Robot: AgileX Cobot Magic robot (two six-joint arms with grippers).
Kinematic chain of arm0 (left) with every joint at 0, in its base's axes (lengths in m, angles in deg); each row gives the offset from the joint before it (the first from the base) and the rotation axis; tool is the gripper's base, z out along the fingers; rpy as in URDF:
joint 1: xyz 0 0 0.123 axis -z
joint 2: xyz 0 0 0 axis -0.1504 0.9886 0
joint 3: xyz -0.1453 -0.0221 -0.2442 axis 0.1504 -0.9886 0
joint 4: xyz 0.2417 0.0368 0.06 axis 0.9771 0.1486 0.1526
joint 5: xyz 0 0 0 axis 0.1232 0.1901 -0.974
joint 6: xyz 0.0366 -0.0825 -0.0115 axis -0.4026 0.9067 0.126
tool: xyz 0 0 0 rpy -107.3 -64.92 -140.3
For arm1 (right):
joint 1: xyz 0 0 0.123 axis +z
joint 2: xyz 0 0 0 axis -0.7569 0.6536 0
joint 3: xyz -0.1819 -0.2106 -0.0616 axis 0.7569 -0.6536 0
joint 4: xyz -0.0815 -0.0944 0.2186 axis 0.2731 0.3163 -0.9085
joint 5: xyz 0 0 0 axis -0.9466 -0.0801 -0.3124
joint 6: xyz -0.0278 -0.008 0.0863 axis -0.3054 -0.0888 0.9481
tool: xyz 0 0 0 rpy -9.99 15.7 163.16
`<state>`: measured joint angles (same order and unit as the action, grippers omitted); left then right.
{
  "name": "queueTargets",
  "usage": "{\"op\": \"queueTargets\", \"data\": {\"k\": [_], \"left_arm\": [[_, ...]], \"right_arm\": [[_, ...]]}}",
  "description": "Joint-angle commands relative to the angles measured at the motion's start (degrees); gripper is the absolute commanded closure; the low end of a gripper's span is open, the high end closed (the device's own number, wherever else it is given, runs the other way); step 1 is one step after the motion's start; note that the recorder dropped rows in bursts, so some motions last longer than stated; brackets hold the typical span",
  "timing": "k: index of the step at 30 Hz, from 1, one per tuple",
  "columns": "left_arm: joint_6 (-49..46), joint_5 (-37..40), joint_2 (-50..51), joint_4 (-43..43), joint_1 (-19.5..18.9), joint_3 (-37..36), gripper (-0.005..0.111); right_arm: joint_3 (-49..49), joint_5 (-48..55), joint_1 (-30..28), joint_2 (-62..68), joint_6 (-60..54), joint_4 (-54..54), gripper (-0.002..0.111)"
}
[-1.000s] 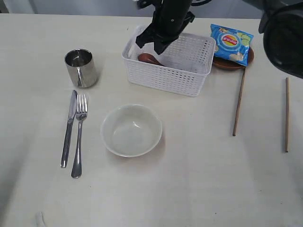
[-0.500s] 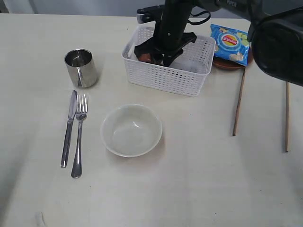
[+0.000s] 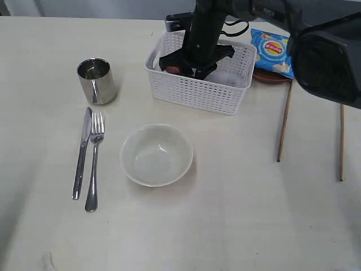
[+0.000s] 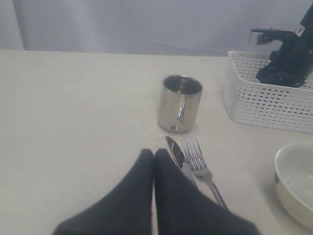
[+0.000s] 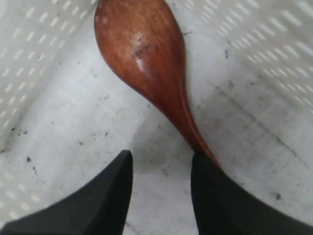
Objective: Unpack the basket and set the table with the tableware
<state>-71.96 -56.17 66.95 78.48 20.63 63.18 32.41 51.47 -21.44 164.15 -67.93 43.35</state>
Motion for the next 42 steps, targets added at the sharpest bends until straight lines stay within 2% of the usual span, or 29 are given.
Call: {"op": "queueTargets", "data": {"k": [1, 5, 6, 8, 10, 27, 29, 35, 39, 42], "left_arm": [[-0.17, -0.12, -0.21, 0.05, 0.26, -0.21, 0.107], [-0.17, -0.12, -0.21, 0.05, 0.26, -0.21, 0.107], [-0.17, -0.12, -0.21, 0.05, 0.26, -0.21, 0.107], [-0.17, -0.12, -0.21, 0.05, 0.26, -0.21, 0.107], [-0.17, -0.12, -0.21, 0.05, 0.26, -0.21, 0.107], [-0.17, -0.12, -0.21, 0.05, 0.26, -0.21, 0.107], [-0.17, -0.12, -0.21, 0.05, 0.26, -0.21, 0.107], [-0.17, -0.12, -0.21, 0.05, 0.26, -0.21, 0.107], [-0.17, -0.12, -0.21, 0.05, 0.26, -0.21, 0.107], [-0.17, -0.12, -0.21, 0.05, 0.26, -0.21, 0.107]], "right_arm": [[-1.32, -1.61, -0.16, 5.13, 0.28, 2.78, 0.070], [-1.32, -1.61, -0.16, 5.15, 0.28, 5.62, 0.071], [-1.32, -1.35, -0.16, 5.15, 0.28, 6.54, 0.074], [-1.32, -0.75, -0.16, 5.15, 0.28, 8.21, 0.088], [-1.32, -0.22, -0.16, 5.15, -0.41, 8.91, 0.109], [-1.21, -0.20, -0.26, -2.45, -6.26, 7.27, 0.108], [-1.21, -0.44, -0.26, -3.08, -6.45, 5.91, 0.102], [-1.21, -1.87, -0.26, -5.00, -6.04, 3.99, 0.069], [-0.55, -2.63, -0.26, -5.74, -5.02, 3.06, 0.070], [-0.55, -4.12, -0.26, -5.46, -6.11, -1.93, 0.070]]}}
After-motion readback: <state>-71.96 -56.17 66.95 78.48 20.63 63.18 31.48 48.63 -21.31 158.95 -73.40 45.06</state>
